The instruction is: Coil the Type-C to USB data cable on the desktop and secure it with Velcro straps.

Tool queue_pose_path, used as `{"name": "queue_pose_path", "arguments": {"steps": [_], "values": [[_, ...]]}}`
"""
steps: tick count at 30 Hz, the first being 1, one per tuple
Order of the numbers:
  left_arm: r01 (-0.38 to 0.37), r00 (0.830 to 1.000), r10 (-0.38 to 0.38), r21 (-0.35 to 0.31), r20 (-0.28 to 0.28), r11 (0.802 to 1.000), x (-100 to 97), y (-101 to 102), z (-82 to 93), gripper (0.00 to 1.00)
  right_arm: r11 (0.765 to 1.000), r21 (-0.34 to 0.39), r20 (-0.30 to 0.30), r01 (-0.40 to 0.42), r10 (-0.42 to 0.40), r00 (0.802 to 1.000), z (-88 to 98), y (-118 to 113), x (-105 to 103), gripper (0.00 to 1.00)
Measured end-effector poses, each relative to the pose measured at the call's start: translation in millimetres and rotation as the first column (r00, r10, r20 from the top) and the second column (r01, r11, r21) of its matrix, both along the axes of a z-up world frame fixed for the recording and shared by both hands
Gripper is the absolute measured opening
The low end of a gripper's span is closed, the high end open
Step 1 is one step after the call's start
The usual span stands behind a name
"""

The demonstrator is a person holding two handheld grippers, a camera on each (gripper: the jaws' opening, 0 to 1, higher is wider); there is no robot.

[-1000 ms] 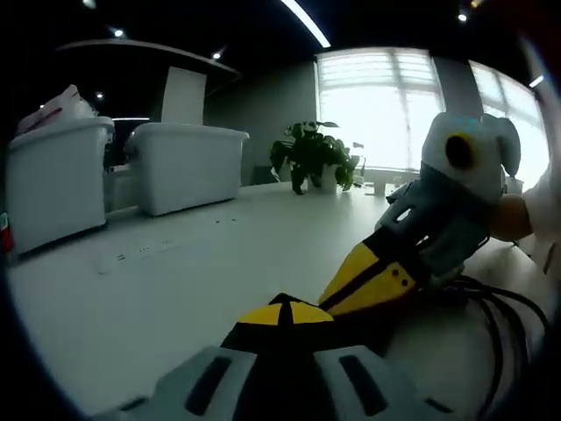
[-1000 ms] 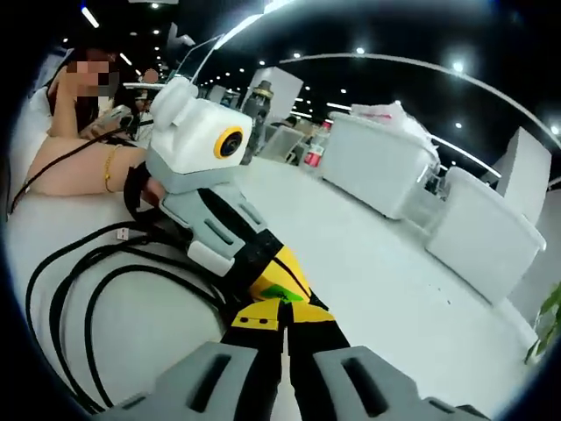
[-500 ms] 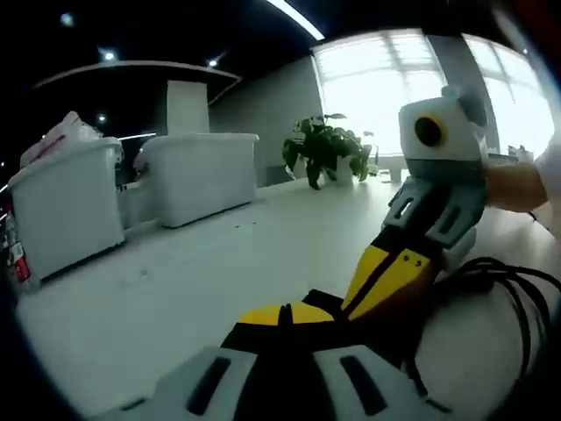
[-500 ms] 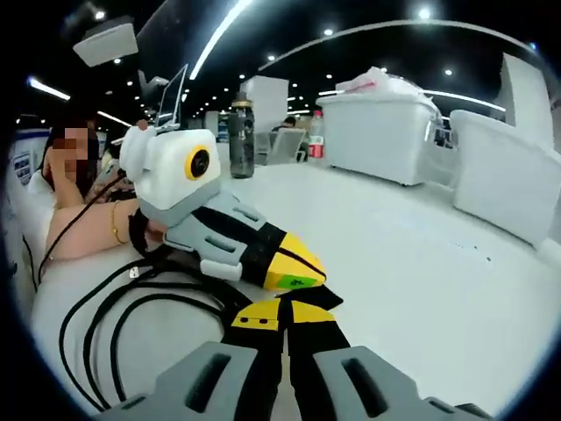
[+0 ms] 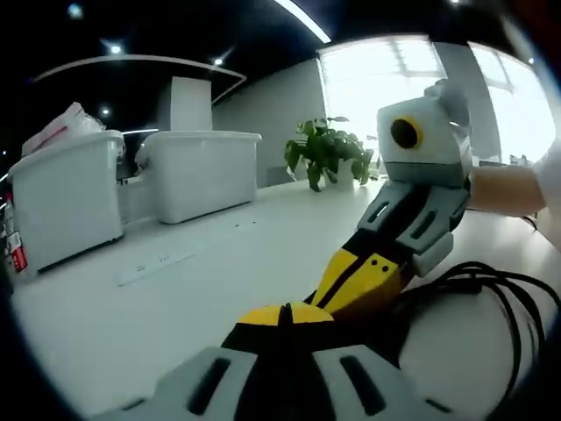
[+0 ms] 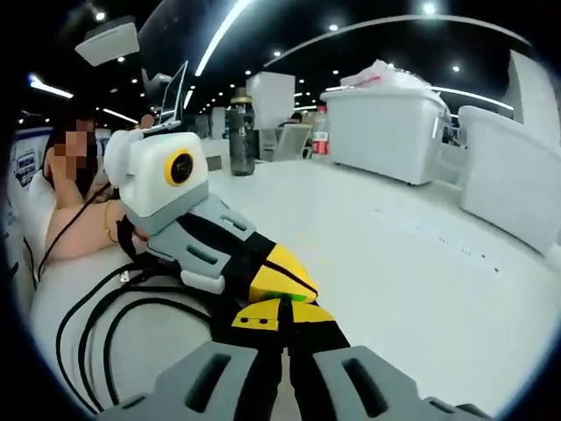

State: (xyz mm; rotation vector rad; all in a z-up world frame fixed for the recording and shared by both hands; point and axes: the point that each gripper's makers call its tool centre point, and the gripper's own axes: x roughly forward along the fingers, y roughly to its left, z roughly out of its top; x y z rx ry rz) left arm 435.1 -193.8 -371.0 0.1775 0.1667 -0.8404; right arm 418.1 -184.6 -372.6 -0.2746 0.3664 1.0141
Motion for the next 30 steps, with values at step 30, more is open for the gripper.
{"name": "queue_pose_path", "arguments": {"steps": [30], "values": [[-0.029,0.999,0.029,-0.025,-0.012,0.999,2.4,4.1,0.2,0.03,0.995,0.093,-0.115,-0.03,0.04,0.993,-4.7,-1.9,-3.4,0.0]]}}
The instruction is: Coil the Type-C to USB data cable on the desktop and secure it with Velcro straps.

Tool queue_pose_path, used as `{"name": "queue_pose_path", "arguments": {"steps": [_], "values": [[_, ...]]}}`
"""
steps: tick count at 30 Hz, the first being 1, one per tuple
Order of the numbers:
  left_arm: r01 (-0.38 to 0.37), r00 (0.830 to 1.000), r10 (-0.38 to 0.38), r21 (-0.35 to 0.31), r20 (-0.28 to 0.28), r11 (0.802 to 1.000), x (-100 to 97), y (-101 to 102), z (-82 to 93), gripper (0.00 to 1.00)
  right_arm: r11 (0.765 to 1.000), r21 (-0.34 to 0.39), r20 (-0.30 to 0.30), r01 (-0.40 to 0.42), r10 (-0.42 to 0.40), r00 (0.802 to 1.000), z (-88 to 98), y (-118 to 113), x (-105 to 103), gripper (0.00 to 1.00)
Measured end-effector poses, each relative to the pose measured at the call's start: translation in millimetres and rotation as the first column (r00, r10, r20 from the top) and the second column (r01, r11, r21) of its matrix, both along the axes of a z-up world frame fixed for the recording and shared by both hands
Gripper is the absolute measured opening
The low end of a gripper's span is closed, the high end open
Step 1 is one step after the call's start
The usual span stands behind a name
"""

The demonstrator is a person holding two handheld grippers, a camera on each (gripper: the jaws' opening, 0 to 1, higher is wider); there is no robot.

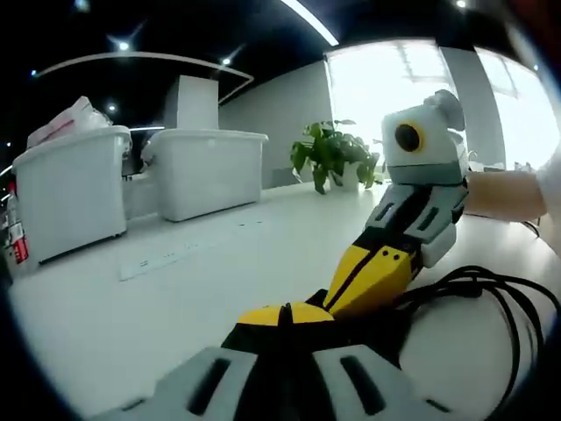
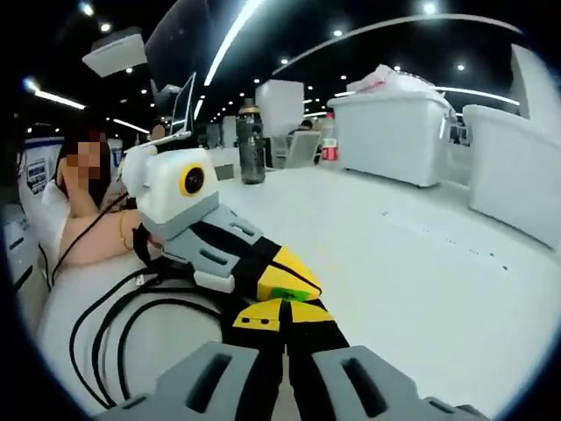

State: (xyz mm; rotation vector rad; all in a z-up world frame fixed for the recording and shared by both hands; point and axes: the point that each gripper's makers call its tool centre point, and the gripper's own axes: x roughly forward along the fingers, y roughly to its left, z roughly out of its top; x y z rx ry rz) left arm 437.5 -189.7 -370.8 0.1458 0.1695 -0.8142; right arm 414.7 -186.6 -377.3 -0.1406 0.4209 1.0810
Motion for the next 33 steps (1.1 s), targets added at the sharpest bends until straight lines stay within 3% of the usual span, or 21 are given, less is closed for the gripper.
{"name": "queue_pose_path", "arguments": {"steps": [4,5,11,19,22,26,28,29,32,33], "values": [[-0.003,1.0,0.003,-0.001,-0.002,1.0,-0.3,0.0,0.0,0.03,1.0,0.0,0.003,0.015,-0.015,1.0,2.2,-2.5,6.3,0.0],[-0.003,1.0,0.003,-0.001,-0.002,1.0,-0.4,-0.1,0.0,0.03,1.0,-0.024,0.046,0.012,-0.011,0.999,1.5,-4.4,8.9,0.0],[-0.003,1.0,0.003,-0.001,0.0,1.0,-0.4,-0.1,0.0,0.03,1.0,-0.007,0.03,0.022,-0.022,0.999,1.6,-5.5,10.9,0.0],[-0.004,1.0,0.004,-0.003,0.003,1.0,-0.3,-0.1,0.0,0.03,0.999,-0.019,0.105,0.042,-0.04,0.994,1.7,-7.2,18.3,0.01],[-0.046,0.999,0.046,0.0,0.01,0.999,3.5,3.2,0.3,0.05,0.998,-0.021,0.115,0.051,-0.048,0.992,2.0,-7.2,19.5,0.01],[-0.067,0.997,0.066,0.012,0.025,0.998,3.1,4.1,1.0,0.08,0.996,-0.013,0.099,0.085,-0.083,0.992,2.2,-10.0,21.7,0.01],[-0.046,0.998,0.045,0.018,0.035,0.999,-1.8,0.4,1.8,0.12,0.992,0.016,0.018,0.122,-0.122,0.992,1.9,-15.3,20.4,0.01],[-0.047,0.998,0.046,0.017,0.037,0.999,-2.5,-0.8,2.0,0.15,0.988,0.041,0.009,0.149,-0.149,0.989,5.1,-18.8,23.1,0.0],[-0.041,0.998,0.039,0.033,0.049,0.999,-5.0,-1.9,2.5,0.16,0.969,0.102,0.036,0.223,-0.228,0.973,14.9,-29.4,30.5,0.01],[-0.004,0.996,-0.003,0.075,0.085,0.997,-7.5,-3.0,4.5,0.16,0.967,0.121,0.032,0.224,-0.229,0.973,18.1,-29.8,29.7,0.01]]}}
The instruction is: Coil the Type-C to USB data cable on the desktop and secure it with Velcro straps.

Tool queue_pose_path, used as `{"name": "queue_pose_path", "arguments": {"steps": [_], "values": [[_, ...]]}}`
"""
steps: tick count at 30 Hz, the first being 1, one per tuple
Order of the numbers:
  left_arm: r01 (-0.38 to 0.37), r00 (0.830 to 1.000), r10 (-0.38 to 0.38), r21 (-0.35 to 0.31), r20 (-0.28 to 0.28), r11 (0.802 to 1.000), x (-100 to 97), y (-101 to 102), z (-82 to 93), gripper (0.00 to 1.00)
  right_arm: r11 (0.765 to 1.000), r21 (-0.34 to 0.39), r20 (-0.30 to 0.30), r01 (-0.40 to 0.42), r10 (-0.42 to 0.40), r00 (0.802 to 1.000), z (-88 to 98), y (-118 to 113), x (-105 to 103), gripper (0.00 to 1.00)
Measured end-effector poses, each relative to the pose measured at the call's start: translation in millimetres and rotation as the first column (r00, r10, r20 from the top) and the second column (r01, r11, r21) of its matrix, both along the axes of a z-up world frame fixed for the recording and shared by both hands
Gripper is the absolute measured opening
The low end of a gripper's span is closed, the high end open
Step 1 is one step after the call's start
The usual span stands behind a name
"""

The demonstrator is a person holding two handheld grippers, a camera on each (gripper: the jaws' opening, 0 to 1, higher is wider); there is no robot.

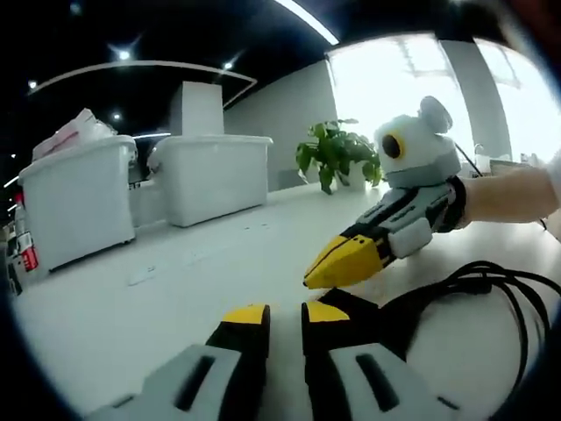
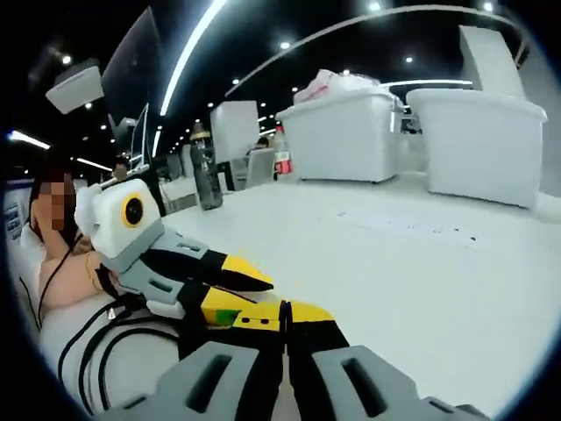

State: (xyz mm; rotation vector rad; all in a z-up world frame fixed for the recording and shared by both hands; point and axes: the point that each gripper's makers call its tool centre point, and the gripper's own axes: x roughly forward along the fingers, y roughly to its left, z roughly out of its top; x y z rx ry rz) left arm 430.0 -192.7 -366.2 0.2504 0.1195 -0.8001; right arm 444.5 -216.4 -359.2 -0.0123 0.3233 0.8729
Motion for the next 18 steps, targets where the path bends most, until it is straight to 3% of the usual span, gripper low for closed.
{"name": "queue_pose_path", "arguments": {"steps": [1,3,7,9,11,14,16,17,18], "values": [[0.015,1.0,-0.015,0.02,0.026,1.0,-1.9,0.4,3.0,0.16,1.0,0.017,0.003,0.004,-0.004,1.0,3.4,-0.7,-1.3,0.01],[-0.002,0.998,0.002,-0.004,0.057,1.0,-3.0,4.1,14.2,0.17,0.999,0.039,0.024,0.006,-0.007,1.0,9.6,-0.8,-5.2,0.01],[-0.044,0.997,0.053,-0.139,0.061,0.989,-3.0,13.5,40.6,0.17,0.999,0.045,0.05,0.009,-0.011,0.999,13.2,0.6,-10.7,0.01],[-0.076,0.992,0.091,-0.171,0.085,0.982,-2.2,20.8,52.7,0.16,0.999,0.05,0.058,0.006,-0.009,0.998,15.0,2.7,-14.1,0.01],[-0.1,0.991,0.118,-0.224,0.069,0.97,-4.8,24.3,62.5,0.16,0.998,0.057,0.07,0.005,-0.009,0.997,18.1,4.2,-16.5,0.01],[-0.087,0.996,0.084,-0.356,-0.023,0.93,-14.1,20.0,69.8,0.16,0.998,0.066,0.09,0.002,-0.008,0.996,24.0,6.1,-20.2,0.02],[-0.062,0.998,0.058,-0.38,-0.022,0.923,-21.4,18.7,74.3,0.11,0.997,0.073,0.095,0.026,-0.032,0.995,30.6,4.0,-20.7,0.04],[-0.032,0.999,0.034,-0.407,-0.001,0.913,-28.9,15.7,81.6,0.03,0.995,0.088,0.096,0.043,-0.052,0.994,35.0,2.2,-20.2,0.04],[-0.054,0.998,0.054,-0.418,-0.012,0.907,-30.2,17.1,84.7,0.03,0.991,0.122,0.094,0.062,-0.074,0.993,41.8,1.2,-21.0,0.05]]}}
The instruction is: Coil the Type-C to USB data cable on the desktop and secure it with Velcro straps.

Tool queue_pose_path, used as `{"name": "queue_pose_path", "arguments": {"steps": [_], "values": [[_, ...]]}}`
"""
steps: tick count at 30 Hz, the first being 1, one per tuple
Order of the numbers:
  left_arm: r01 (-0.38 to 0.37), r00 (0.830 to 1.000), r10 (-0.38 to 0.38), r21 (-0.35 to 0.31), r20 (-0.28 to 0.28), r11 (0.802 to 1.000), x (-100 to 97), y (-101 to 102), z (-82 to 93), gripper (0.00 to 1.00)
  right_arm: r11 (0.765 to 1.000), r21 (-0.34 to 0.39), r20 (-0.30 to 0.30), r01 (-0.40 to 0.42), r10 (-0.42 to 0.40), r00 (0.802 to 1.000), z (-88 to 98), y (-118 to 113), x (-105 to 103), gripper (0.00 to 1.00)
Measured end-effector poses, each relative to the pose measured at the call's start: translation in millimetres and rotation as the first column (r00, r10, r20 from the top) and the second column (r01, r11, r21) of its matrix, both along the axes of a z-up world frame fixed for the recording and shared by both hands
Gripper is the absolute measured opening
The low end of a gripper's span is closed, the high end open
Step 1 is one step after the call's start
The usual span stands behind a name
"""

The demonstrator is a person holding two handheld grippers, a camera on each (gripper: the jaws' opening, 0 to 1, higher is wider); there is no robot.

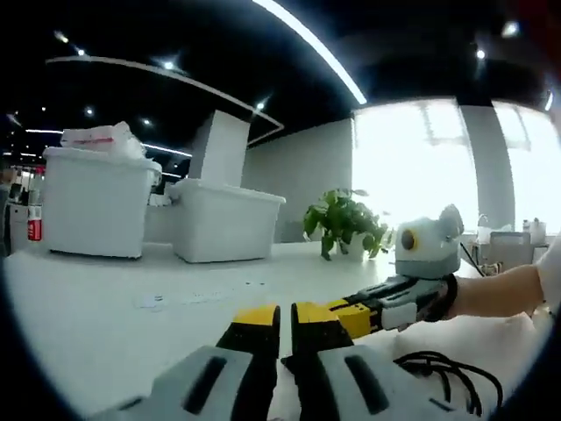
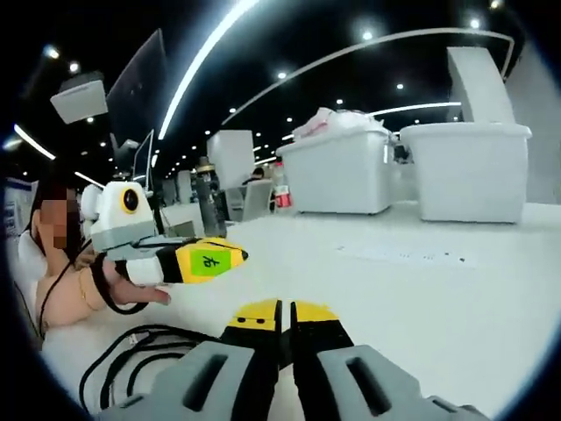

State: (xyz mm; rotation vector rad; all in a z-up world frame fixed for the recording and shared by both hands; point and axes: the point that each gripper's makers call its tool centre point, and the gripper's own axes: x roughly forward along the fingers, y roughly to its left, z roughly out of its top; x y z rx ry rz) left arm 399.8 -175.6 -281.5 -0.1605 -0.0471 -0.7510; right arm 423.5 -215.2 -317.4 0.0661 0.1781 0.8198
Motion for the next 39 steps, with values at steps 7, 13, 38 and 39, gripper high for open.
{"name": "queue_pose_path", "arguments": {"steps": [7,13,38,39], "values": [[-0.117,0.993,0.118,-0.063,0.011,0.991,-10.2,13.4,34.4,0.05,0.991,0.127,0.116,0.053,-0.068,0.991,49.3,-7.8,-18.4,0.24],[-0.1,0.994,0.104,-0.073,0.045,0.992,-37.3,12.9,51.9,0.15,0.96,0.268,0.22,0.08,-0.142,0.965,90.3,-18.2,-38.5,0.3],[-0.326,0.912,0.277,0.126,0.302,0.937,-110.3,60.5,115.4,0.23,0.905,0.351,0.503,0.24,-0.399,0.767,169.3,-63.2,-117.1,0.87],[-0.327,0.911,0.275,0.129,0.308,0.936,-112.2,60.5,115.9,0.25,0.904,0.357,0.5,0.235,-0.397,0.77,168.6,-66.1,-118.5,0.86]]}}
